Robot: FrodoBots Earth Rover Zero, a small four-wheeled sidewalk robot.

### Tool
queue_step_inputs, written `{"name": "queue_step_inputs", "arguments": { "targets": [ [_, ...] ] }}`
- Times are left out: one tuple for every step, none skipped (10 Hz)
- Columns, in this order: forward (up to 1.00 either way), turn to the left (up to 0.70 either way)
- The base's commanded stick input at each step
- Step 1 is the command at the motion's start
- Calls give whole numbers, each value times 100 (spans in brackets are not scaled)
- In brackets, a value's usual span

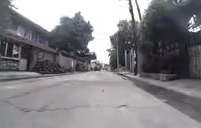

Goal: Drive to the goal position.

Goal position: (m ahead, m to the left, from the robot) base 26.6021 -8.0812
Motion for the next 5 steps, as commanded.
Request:
{"name": "queue_step_inputs", "arguments": {
  "targets": [
    [50,0],
    [50,0],
    [50,0],
    [50,0],
    [50,0]
  ]
}}
